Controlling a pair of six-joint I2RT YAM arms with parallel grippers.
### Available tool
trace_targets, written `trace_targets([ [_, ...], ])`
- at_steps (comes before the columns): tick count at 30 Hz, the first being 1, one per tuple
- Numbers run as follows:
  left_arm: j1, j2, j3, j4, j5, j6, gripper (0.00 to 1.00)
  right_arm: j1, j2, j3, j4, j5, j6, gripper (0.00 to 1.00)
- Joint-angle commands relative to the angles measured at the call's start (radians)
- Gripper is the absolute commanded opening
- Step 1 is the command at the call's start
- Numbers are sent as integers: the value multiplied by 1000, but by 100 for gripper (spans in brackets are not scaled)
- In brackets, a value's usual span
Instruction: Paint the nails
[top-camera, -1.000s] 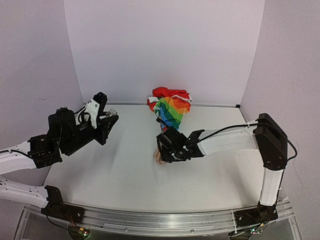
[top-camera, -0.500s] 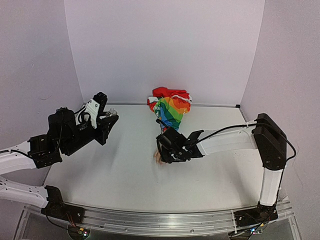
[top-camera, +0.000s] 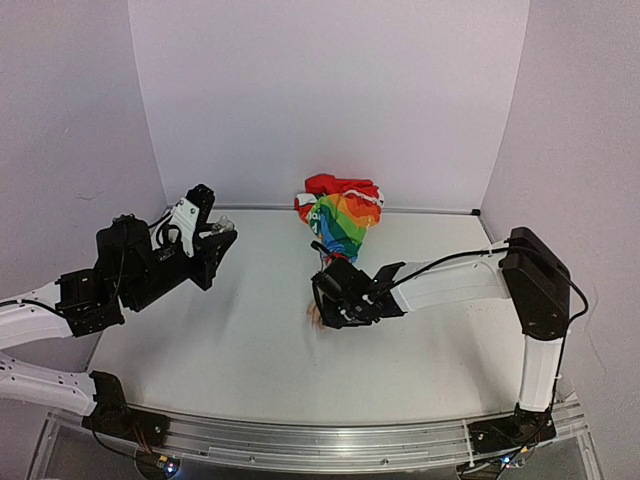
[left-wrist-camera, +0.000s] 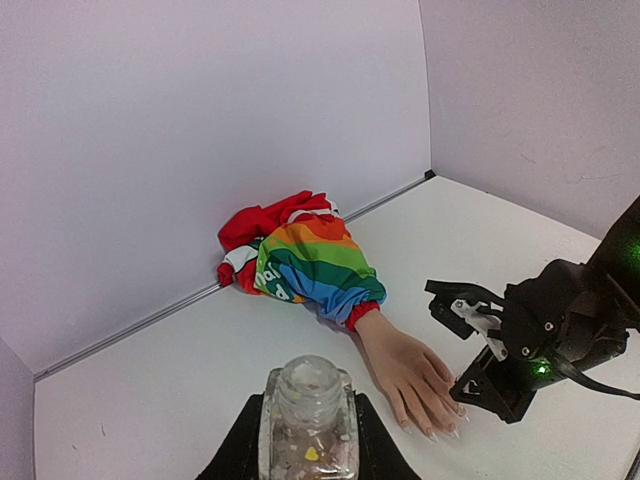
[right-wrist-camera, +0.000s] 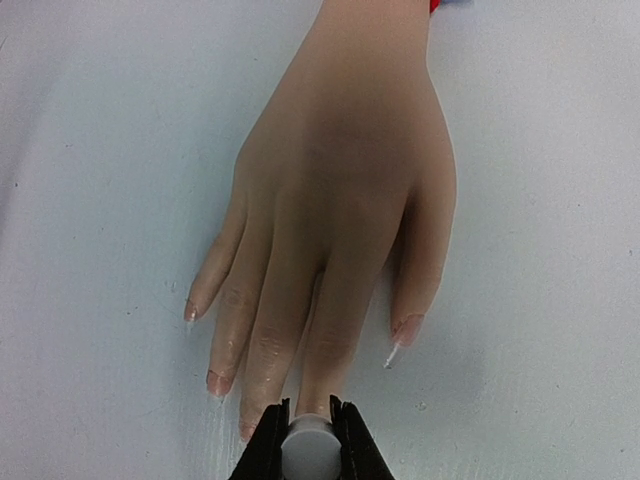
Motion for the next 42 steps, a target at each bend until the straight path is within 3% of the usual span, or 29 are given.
trace_targets([
  [1,5,-12,31,15,-6,4,0,2,12,20,-12,9,4,0],
  [42,6,-24,31,4,4,-5,0,35,-52,10,-49,61,8,0],
])
